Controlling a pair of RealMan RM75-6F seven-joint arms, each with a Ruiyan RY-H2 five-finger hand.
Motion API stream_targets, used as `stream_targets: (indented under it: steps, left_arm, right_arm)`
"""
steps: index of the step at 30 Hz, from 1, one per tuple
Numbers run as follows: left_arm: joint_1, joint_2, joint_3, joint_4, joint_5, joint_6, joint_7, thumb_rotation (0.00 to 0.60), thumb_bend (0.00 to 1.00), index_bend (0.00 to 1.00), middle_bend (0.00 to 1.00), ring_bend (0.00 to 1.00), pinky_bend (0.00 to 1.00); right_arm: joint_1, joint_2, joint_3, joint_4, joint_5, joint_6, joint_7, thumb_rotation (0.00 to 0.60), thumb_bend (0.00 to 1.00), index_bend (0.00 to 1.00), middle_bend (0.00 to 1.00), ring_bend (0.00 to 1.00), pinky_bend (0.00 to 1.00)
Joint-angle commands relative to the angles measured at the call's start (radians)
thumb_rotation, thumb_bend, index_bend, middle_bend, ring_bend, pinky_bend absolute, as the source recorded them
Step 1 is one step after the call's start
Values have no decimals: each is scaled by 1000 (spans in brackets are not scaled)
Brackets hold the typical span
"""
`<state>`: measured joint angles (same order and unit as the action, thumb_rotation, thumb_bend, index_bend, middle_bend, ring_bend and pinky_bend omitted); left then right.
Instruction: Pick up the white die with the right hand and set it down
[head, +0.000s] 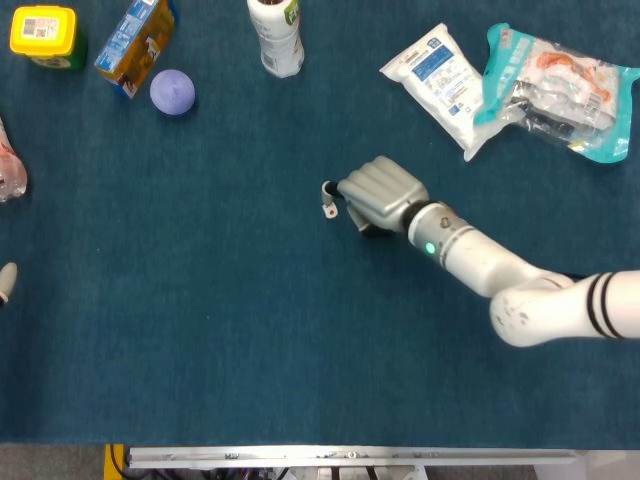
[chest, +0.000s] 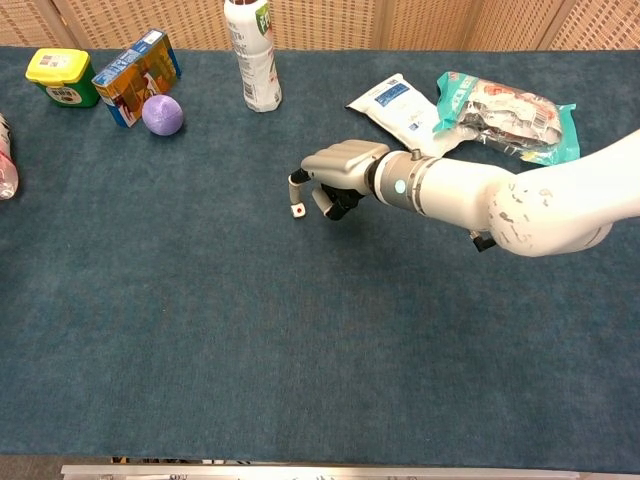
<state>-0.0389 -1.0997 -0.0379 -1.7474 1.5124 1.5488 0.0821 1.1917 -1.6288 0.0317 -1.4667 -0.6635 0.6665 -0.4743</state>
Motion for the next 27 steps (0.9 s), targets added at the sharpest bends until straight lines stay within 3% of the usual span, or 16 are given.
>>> stream_targets:
  steps: [1, 8, 17, 27]
  left_arm:
    - [0, 0, 0, 1, -1, 0, 0, 600, 274, 31, 125, 77, 47]
    - [-3, -2, -2, 0, 3, -2, 3, 600, 274, 31, 125, 77, 47]
    - [0, -1, -3, 1, -7, -3, 3, 600, 274, 31, 125, 77, 48]
    - [0, -3, -2, 5, -6, -3, 3, 600, 274, 31, 125, 78, 47]
  right_arm:
    - [-28, 38, -6, -54, -39, 30, 22, 598, 978, 287, 1000, 1000, 1000]
    - [-48, 45, 1, -61, -77, 47, 42, 597, 978, 283, 1000, 1000, 1000]
    - [-27, -11, -10, 18, -41, 5, 23, 596, 978, 283, 1000, 1000, 1000]
    - [-26, -16, -18, 7, -41, 4, 17, 597, 978, 283, 1000, 1000, 1000]
